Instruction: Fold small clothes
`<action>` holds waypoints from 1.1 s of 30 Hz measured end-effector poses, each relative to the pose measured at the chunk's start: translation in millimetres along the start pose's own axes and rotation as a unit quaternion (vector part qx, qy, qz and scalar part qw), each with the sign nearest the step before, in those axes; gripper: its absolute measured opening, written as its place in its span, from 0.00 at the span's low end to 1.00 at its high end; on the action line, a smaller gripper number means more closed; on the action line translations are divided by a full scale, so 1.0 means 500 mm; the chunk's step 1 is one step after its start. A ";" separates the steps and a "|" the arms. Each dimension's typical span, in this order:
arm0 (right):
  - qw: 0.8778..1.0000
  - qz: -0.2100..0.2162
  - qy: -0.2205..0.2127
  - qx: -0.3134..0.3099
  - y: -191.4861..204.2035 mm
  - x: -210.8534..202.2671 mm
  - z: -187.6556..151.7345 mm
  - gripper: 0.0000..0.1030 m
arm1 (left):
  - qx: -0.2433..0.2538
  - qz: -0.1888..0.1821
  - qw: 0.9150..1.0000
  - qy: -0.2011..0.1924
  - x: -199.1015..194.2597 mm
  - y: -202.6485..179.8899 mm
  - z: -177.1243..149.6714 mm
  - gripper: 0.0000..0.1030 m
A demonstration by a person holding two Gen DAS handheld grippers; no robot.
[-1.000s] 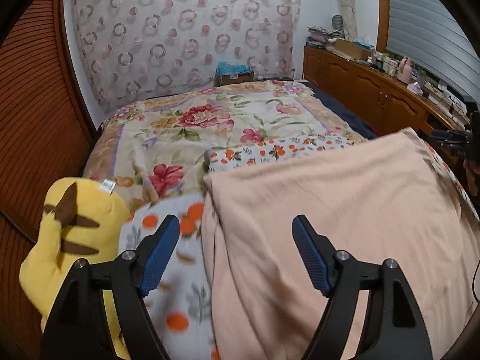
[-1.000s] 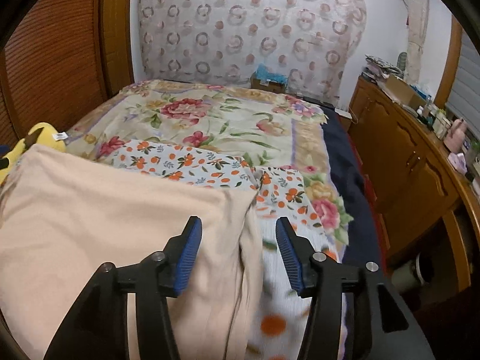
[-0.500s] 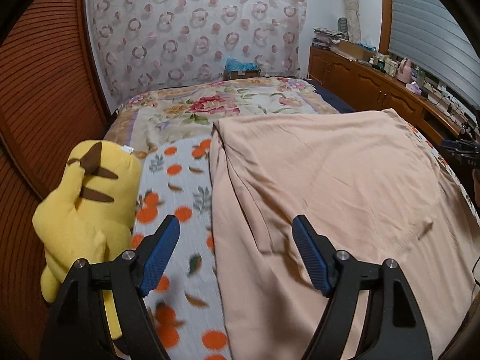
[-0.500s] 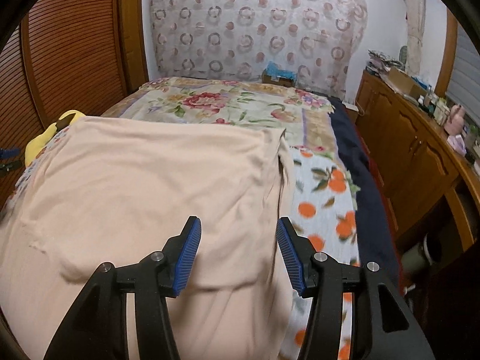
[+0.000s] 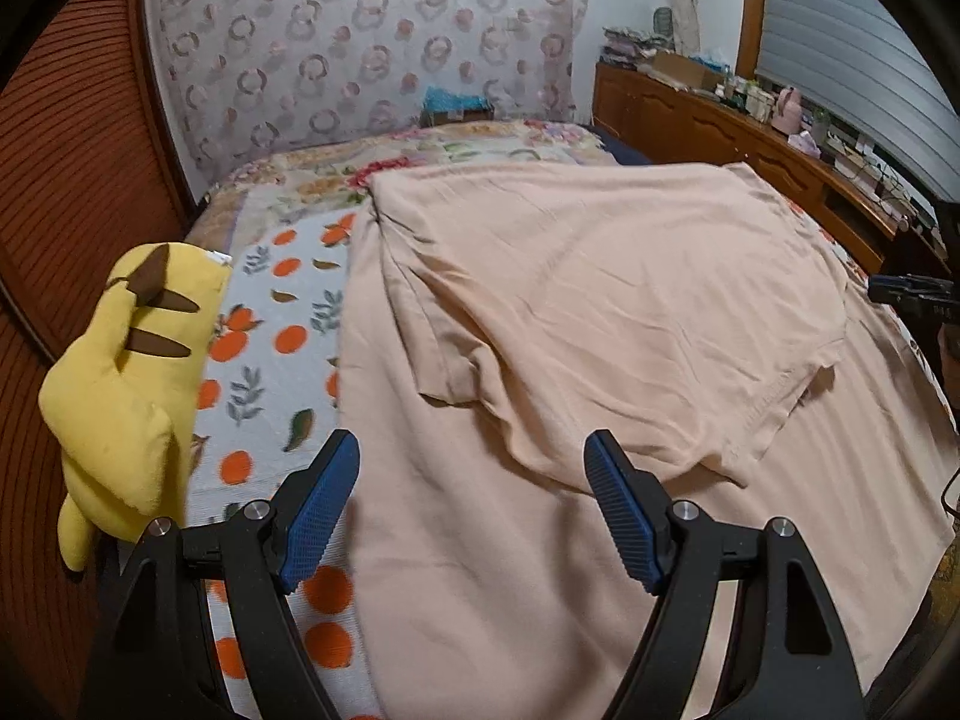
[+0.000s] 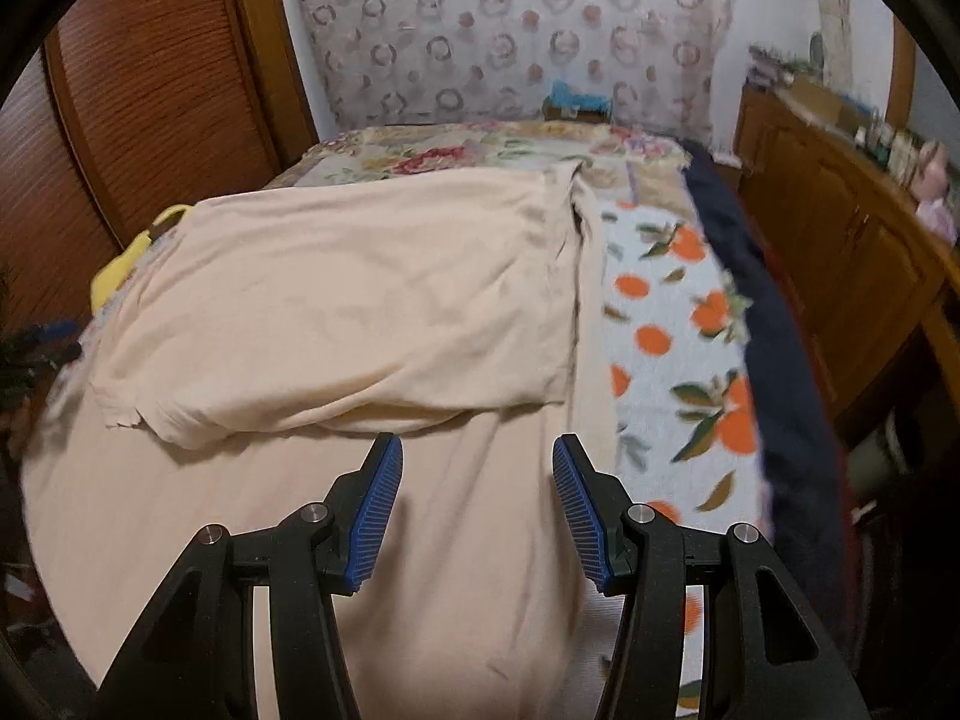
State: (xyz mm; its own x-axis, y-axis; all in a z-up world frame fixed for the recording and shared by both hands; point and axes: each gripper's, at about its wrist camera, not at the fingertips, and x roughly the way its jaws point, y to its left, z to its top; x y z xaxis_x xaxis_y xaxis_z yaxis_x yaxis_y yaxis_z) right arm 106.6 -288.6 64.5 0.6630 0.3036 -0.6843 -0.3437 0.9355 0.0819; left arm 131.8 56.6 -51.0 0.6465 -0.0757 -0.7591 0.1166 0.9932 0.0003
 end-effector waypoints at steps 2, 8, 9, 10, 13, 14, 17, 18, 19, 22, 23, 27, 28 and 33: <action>1.000 0.006 0.001 0.007 0.000 0.004 0.004 0.53 | -0.002 -0.009 1.000 0.005 0.012 -0.001 0.002 0.76; 0.999 0.009 0.017 0.026 -0.010 0.059 0.037 0.53 | -0.034 -0.025 0.999 0.024 0.045 0.012 0.021 0.76; 1.000 0.000 0.019 0.024 -0.010 0.064 0.040 0.53 | -0.036 -0.028 0.999 0.026 0.048 0.013 0.023 0.74; 1.000 -0.010 0.018 0.023 -0.011 0.068 0.043 0.53 | -0.039 -0.031 0.998 0.029 0.052 0.015 0.026 0.66; 0.999 -0.016 0.013 0.037 -0.016 0.077 0.052 0.53 | -0.041 -0.054 0.997 0.046 0.070 0.017 0.037 0.47; 0.999 -0.018 0.013 0.037 -0.012 0.084 0.057 0.53 | -0.040 -0.064 0.996 0.051 0.075 0.016 0.041 0.47; 0.999 -0.023 0.013 0.027 0.005 0.102 0.058 0.46 | -0.031 -0.052 0.997 0.055 0.083 0.011 0.053 0.47; 0.999 -0.027 0.013 0.021 0.011 0.107 0.058 0.44 | -0.031 -0.051 0.997 0.055 0.085 0.012 0.056 0.47; 0.999 -0.032 0.012 0.016 0.014 0.109 0.055 0.40 | -0.030 -0.048 0.997 0.056 0.087 0.011 0.060 0.47; 0.999 -0.043 0.012 -0.004 0.023 0.115 0.056 0.21 | -0.016 -0.036 0.998 0.053 0.089 0.007 0.064 0.32; 0.999 -0.047 0.012 -0.008 0.025 0.116 0.056 0.17 | -0.011 -0.029 0.998 0.052 0.088 0.005 0.067 0.25; 0.999 -0.045 -0.007 -0.015 0.028 0.105 0.055 0.07 | -0.004 -0.030 0.999 0.030 0.067 0.006 0.071 0.09; 0.999 -0.044 -0.014 -0.018 0.024 0.100 0.054 0.07 | -0.002 -0.031 0.999 0.025 0.061 0.006 0.072 0.08; 0.997 -0.040 -0.054 -0.040 0.035 0.075 0.052 0.06 | -0.008 -0.045 0.999 -0.013 0.013 0.013 0.084 0.08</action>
State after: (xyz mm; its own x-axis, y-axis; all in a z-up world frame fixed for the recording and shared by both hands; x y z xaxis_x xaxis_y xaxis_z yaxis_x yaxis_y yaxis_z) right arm 142.6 -256.3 59.2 0.7561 0.2504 -0.6046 -0.3360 0.9414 -0.0304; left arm 168.6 59.0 -28.5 0.6526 -0.1671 -0.7391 0.1637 0.9834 -0.0778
